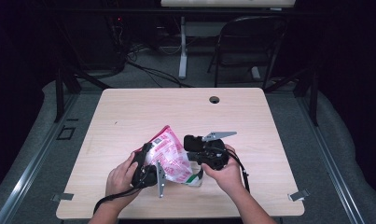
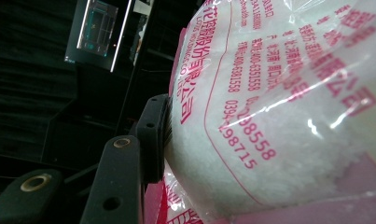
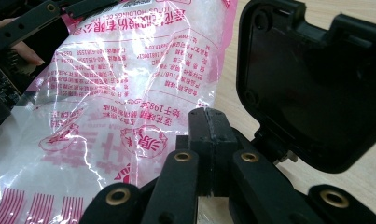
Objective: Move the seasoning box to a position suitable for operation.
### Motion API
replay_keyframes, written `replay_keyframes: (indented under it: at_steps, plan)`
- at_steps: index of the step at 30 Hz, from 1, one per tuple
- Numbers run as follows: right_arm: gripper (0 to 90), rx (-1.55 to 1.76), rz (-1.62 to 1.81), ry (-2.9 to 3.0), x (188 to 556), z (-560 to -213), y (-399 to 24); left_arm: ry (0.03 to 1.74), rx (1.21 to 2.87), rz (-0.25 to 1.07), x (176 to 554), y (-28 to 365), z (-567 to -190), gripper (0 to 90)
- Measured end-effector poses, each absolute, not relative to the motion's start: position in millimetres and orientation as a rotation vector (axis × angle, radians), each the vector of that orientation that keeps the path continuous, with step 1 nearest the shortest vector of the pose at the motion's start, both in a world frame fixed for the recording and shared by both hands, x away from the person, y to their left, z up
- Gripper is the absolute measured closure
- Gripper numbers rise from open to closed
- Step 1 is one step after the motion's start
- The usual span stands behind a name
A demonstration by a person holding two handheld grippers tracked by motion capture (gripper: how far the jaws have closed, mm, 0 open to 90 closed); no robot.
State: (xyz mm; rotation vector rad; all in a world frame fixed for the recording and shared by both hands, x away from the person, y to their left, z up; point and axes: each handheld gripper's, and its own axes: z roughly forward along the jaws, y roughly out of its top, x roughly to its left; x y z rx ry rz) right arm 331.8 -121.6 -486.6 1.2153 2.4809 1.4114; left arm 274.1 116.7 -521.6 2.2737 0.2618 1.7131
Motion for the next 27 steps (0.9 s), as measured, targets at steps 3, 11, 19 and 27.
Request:
replay_keyframes:
  at_steps: [3, 11, 19, 27]
  plan:
    - [90.0, 1.194, 1.394, 2.476, 332.8, -486.2, -119.4, 0.263, 2.279, 1.723, 274.3, 117.1, -521.1, 58.2]
    - [90.0, 1.173, 1.378, 2.458, 334.6, -487.5, -117.9, 0.255, 2.276, 1.75, 274.1, 115.9, -521.8, 58.3]
    - [90.0, 1.171, 1.386, 2.453, 338.4, -489.5, -118.2, 0.248, 2.285, 1.758, 273.9, 112.7, -521.6, 58.4]
    - [90.0, 1.173, 1.387, 2.457, 338.4, -492.3, -117.5, 0.24, 2.288, 1.772, 273.1, 110.1, -520.3, 58.5]
